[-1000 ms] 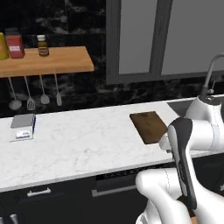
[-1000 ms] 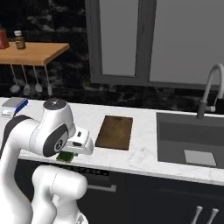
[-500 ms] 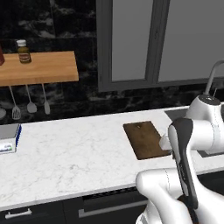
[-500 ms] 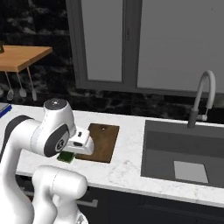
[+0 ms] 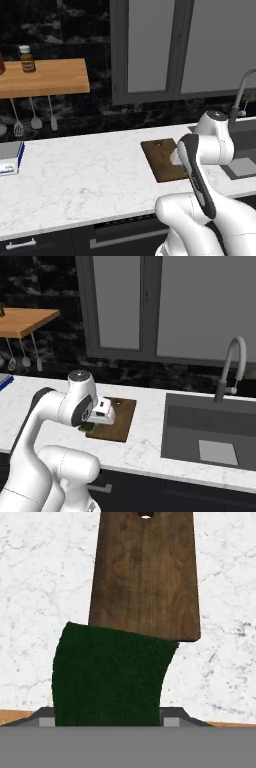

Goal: Pick up the sponge from the counter and clean the cutting board by briefly scrubbing or pressing down on the cutting board. Once finished, release the sponge.

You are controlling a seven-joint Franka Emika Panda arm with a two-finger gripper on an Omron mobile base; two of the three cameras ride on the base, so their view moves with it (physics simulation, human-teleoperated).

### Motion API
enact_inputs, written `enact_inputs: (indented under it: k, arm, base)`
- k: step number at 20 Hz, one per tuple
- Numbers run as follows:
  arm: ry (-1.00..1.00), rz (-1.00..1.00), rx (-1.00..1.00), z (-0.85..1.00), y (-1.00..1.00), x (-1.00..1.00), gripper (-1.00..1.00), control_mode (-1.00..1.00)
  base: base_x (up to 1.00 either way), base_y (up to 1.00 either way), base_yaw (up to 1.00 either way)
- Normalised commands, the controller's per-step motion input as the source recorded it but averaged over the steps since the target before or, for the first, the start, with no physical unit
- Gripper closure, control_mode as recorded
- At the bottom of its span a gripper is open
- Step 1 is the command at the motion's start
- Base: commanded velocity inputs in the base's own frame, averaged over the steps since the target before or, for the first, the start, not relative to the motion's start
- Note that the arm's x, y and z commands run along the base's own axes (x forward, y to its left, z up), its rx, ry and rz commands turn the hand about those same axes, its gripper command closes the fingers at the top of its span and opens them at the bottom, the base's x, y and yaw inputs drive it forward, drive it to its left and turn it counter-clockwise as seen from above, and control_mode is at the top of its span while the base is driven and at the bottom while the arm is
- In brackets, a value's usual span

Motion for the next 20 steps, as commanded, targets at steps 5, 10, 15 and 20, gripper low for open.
enact_inputs:
  k: [5, 10, 15, 20]
  arm:
    - [-0.05, 0.06, 0.0, -0.54, 0.04, 0.43, 1.0, -1.0]
    - [-0.04, 0.04, 0.0, -0.49, 0.19, 0.33, 1.0, -1.0]
    - [-0.01, 0.02, 0.0, -0.31, 0.23, 0.41, 1.0, -1.0]
    - [-0.03, 0.0, 0.0, -0.17, 0.18, 0.36, 1.0, -1.0]
  base:
    - [0.0, 0.0, 0.0]
    - [0.0, 0.0, 0.0]
    - [0.0, 0.0, 0.0]
    - [0.0, 0.0, 0.0]
